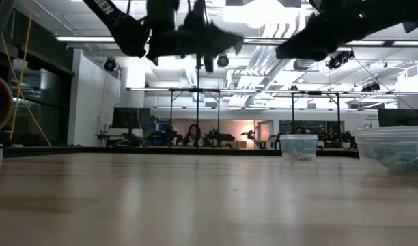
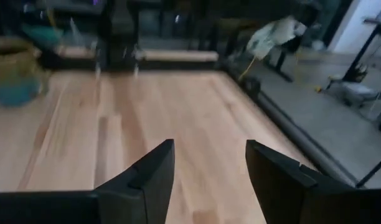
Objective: Pick and place items into bin
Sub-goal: Put the green stevia packet into the bottom transparent bin
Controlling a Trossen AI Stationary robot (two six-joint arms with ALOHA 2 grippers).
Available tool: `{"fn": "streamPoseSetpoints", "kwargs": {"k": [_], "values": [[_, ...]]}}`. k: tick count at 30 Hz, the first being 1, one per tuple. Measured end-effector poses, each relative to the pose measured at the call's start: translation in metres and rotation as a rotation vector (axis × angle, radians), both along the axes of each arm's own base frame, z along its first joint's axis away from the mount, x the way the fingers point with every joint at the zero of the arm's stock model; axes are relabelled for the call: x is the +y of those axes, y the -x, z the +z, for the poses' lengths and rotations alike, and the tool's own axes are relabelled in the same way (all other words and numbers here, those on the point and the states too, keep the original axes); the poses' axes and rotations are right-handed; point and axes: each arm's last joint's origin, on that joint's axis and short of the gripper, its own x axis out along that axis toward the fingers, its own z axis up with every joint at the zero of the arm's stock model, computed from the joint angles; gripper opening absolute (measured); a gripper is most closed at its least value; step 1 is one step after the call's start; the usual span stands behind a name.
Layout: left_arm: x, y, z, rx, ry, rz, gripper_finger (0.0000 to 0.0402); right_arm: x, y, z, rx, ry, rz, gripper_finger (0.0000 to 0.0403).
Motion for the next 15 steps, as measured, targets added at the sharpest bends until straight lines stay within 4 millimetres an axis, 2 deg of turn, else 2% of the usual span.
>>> {"fn": "streamPoseSetpoints", "kwargs": {"k": [7, 15], "values": [[-0.026, -0.009, 0.007, -0.085, -0.142, 0.022, 0.0022, -0.012, -0.004, 0.020, -0.194, 0.049, 0.014, 0.0190], [-0.032, -0.010, 0.010, -0.114, -0.173, 0.029, 0.0022, -0.027, -0.004, 0.026, -0.249, 0.049, 0.013, 0.0203]]}}
